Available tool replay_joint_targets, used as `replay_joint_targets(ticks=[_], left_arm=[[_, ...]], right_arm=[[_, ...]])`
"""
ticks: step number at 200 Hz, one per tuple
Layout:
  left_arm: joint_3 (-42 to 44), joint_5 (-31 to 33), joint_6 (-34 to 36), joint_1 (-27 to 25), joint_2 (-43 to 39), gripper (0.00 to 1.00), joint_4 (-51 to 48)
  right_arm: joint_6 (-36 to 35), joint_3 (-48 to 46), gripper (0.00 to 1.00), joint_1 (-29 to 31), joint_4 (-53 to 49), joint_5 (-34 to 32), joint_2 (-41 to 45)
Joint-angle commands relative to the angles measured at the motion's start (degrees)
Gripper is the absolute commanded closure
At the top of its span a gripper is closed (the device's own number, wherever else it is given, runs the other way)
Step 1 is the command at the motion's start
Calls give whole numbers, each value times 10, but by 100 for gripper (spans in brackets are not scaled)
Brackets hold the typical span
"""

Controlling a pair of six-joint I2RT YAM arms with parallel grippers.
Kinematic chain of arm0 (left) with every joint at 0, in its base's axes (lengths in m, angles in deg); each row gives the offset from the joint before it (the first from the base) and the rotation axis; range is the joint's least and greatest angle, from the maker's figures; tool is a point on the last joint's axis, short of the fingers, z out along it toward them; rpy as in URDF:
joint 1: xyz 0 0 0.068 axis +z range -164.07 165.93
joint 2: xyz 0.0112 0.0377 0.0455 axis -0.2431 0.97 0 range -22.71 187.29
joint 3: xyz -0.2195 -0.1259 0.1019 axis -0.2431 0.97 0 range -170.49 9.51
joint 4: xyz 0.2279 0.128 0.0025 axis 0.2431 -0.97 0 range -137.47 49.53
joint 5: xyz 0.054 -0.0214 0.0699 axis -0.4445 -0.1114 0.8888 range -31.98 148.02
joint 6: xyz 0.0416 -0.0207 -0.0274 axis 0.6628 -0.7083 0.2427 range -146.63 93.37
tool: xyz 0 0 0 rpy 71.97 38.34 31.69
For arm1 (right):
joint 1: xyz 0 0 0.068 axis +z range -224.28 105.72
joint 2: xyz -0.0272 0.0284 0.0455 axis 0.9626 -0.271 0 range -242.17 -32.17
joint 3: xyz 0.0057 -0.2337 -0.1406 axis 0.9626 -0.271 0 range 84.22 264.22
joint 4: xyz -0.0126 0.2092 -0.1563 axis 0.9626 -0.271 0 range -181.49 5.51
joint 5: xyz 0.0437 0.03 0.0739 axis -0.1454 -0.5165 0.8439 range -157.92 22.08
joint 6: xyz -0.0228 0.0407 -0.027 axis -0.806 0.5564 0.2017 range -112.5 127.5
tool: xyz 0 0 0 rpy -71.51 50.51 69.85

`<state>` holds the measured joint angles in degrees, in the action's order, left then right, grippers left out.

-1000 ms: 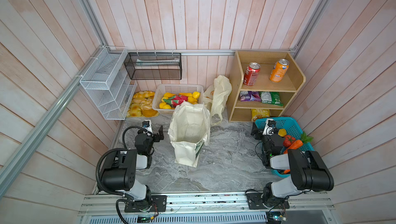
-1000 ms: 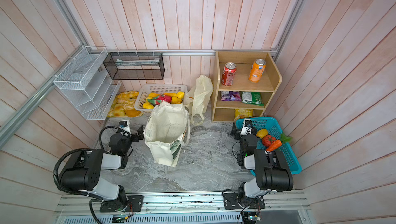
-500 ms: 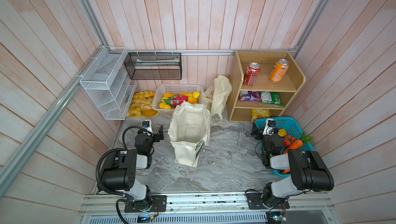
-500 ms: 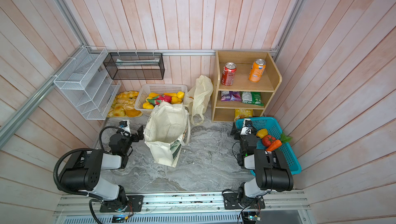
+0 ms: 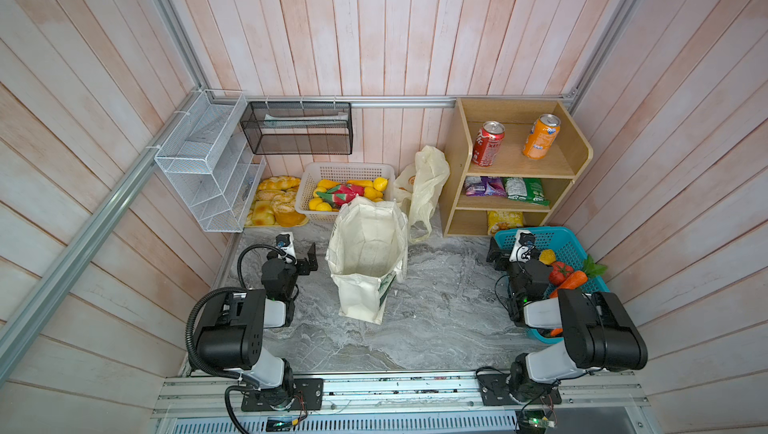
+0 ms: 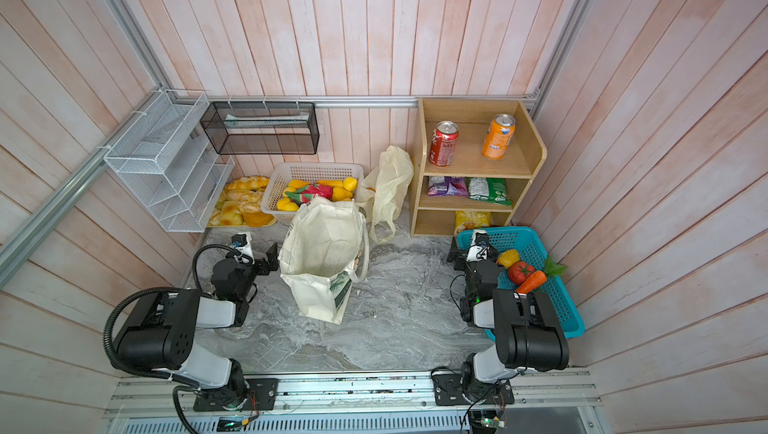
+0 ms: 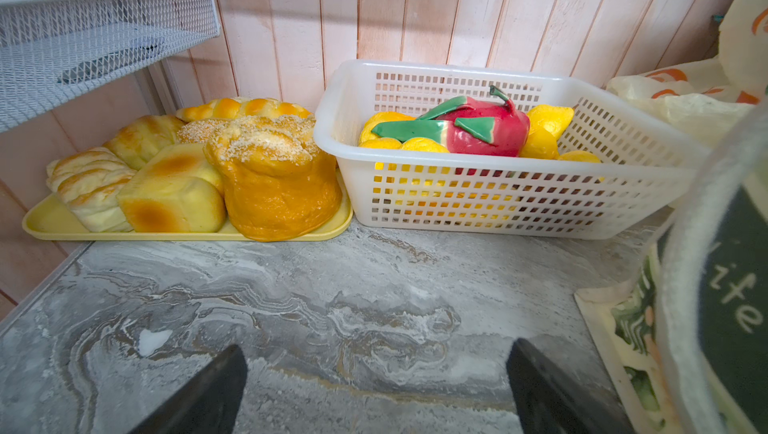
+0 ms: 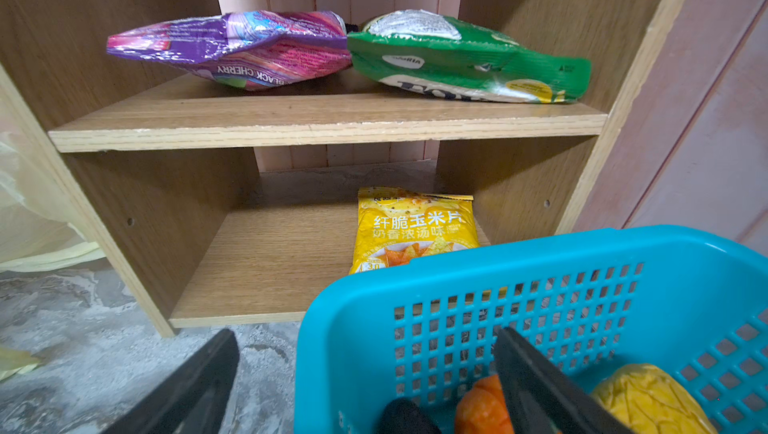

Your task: Place the mixed food into the grocery bags and tie them

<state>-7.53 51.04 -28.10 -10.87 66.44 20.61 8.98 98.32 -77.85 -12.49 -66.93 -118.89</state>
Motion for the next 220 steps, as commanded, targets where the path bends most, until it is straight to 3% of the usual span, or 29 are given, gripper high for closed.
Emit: replay_joint_targets(ticks=[1,39,52,66,78,92,103,117,143,174,193,220], left_arm=[[-2,13,6,-5,-6,0,12],[1,28,-2,-5,-22,0,16],[-32,64,-15,-5,-65,0,-91],[-79,100,-41,-1,-102,0,-204],[-106,113,-76,2,-131,0,-275],[-136,122,-111,2,-174,0,-358],[-156,129,-141,2,-210,0,-428],[-178,139,-171,2,-257,0,-507],[-221,90,-210,3,-335,0,-612],[-298,-31,-232,-6,-356,0,-717],[-361,-70,-219,-43,-330,0,-784],[-442,-24,-173,-144,-271,0,-866]], right_arm=[[2,3,2,1,-38,13,-2],[5,-6,2,3,-23,6,23],[19,21,2,11,-140,-24,81],[89,81,2,10,-326,-50,139],[139,107,2,10,-402,-27,168],[211,110,2,9,-426,15,202],[309,95,2,5,-431,39,234],[393,61,2,1,-392,72,277],[388,65,3,1,-417,180,354],[358,130,11,31,-593,244,418],[349,191,17,93,-707,225,431],[350,291,22,241,-807,122,390]])
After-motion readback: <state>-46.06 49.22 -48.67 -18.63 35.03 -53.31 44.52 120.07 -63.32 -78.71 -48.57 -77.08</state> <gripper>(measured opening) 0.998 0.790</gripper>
